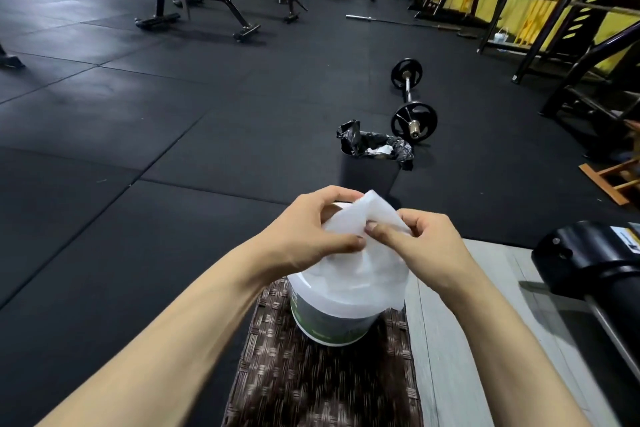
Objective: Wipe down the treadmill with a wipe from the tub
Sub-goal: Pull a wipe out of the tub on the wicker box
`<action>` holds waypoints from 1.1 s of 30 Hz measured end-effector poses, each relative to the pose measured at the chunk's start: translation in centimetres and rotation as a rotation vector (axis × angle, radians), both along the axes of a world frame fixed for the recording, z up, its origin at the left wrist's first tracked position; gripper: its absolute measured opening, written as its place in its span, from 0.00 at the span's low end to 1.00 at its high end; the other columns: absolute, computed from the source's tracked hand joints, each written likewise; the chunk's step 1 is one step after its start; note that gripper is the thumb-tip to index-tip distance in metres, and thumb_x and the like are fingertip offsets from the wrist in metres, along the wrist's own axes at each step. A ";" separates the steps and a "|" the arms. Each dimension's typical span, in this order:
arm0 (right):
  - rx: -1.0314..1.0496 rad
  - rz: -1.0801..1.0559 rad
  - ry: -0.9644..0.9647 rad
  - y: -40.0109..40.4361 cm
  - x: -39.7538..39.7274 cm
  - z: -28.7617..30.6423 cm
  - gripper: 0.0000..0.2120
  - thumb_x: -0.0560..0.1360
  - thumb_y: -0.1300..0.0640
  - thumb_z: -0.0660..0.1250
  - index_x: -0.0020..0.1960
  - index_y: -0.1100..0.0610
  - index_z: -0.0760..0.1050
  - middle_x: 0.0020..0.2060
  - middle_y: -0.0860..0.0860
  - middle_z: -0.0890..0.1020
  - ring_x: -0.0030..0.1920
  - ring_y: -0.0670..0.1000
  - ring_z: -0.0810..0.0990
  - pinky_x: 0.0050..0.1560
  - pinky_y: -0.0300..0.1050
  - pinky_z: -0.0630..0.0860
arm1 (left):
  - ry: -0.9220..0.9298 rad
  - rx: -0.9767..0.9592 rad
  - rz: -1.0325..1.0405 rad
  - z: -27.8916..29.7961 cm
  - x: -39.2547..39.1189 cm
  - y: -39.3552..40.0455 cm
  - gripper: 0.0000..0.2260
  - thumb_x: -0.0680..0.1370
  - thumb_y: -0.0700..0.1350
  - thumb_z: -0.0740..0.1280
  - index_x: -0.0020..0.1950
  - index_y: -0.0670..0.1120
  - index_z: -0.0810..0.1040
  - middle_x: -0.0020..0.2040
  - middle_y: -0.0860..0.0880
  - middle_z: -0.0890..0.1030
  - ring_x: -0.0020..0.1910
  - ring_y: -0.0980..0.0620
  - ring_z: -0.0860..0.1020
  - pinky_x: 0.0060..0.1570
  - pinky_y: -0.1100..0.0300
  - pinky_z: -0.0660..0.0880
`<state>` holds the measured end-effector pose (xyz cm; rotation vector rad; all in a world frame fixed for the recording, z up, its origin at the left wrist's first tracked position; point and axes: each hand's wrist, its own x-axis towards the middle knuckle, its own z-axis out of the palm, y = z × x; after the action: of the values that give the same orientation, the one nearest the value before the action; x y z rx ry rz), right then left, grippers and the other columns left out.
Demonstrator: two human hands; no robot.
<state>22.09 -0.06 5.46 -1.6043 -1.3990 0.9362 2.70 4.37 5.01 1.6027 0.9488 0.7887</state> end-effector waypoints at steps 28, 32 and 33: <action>0.031 -0.105 0.613 0.3 0.1 -1.7 0.12 0.77 0.61 0.71 0.55 0.68 0.79 0.48 0.64 0.85 0.45 0.58 0.84 0.46 0.52 0.84 | -0.152 -0.700 0.187 -1.1 0.5 0.0 0.18 0.72 0.43 0.78 0.60 0.39 0.83 0.50 0.44 0.87 0.49 0.45 0.86 0.56 0.45 0.82; -0.019 -0.121 0.613 0.2 -0.1 -1.7 0.10 0.79 0.62 0.68 0.58 0.65 0.79 0.49 0.62 0.86 0.46 0.57 0.85 0.45 0.50 0.84 | -0.215 -0.577 0.132 -1.0 0.5 -0.2 0.05 0.78 0.39 0.71 0.53 0.43 0.82 0.46 0.43 0.85 0.41 0.46 0.83 0.38 0.52 0.81; -0.044 -0.118 0.622 0.1 -0.1 -1.6 0.10 0.80 0.62 0.67 0.59 0.65 0.79 0.51 0.62 0.85 0.47 0.58 0.85 0.48 0.53 0.83 | -0.226 -0.573 0.126 -1.0 0.5 -0.4 0.03 0.79 0.38 0.70 0.51 0.44 0.81 0.43 0.44 0.84 0.37 0.48 0.82 0.31 0.57 0.78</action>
<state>21.95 0.06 3.85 -1.2505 -0.8472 1.2610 3.23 3.95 4.02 0.9466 1.0042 0.6851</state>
